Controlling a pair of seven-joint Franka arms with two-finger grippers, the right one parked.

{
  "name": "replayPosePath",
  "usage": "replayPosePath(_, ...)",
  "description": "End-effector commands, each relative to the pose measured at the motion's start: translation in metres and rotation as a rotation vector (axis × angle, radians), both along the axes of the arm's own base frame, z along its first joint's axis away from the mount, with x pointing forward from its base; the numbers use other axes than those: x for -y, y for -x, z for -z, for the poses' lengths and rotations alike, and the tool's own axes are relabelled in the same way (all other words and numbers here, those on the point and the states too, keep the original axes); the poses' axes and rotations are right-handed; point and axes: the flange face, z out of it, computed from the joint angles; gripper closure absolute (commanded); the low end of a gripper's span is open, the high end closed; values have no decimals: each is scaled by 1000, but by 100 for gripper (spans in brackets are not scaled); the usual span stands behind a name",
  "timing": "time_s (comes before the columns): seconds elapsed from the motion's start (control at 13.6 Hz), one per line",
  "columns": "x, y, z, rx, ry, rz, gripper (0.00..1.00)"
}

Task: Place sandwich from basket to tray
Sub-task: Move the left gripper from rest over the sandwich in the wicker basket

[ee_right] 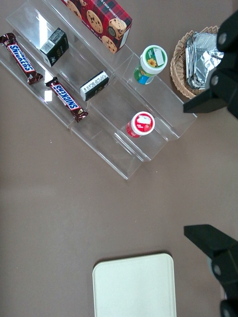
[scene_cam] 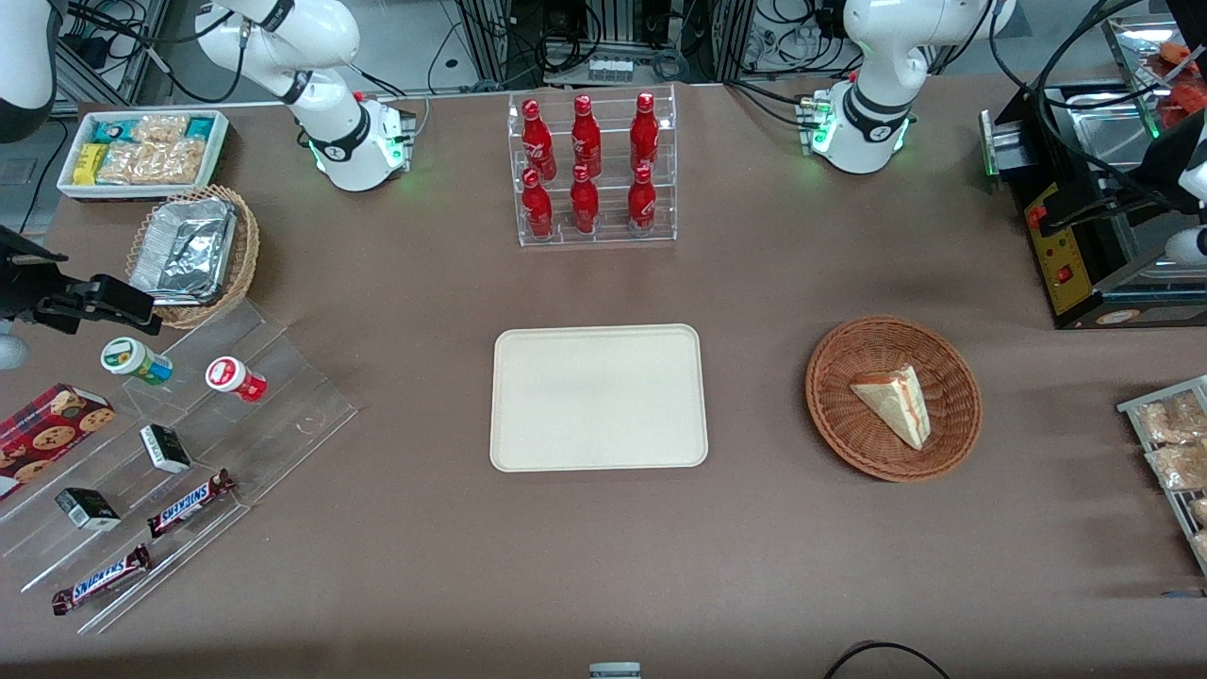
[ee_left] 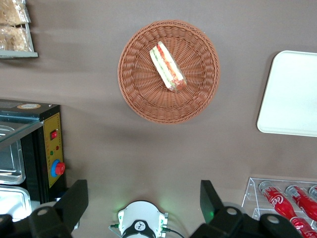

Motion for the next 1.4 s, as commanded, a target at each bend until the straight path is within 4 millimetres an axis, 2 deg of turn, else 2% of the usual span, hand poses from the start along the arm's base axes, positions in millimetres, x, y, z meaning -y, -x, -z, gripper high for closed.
replayPosePath(0.0,2,5,-4,-26,8,18,0)
replayPosePath(0.15,2,-1,6,-38,2,12,0)
replayPosePath(0.29,0,-11,31,-72,-15,-8,0)
replayPosePath(0.44,-4,-13,68,-69,-17,-30,0)
replayPosePath(0.74,9,-24,145,-26,-75,-343,0)
replayPosePath(0.81,14,-27,162,-5,-72,-382,0)
replayPosePath(1.11,15,-28,223,77,-67,-572,0)
replayPosePath(1.33,20,-29,277,132,-54,-645,0)
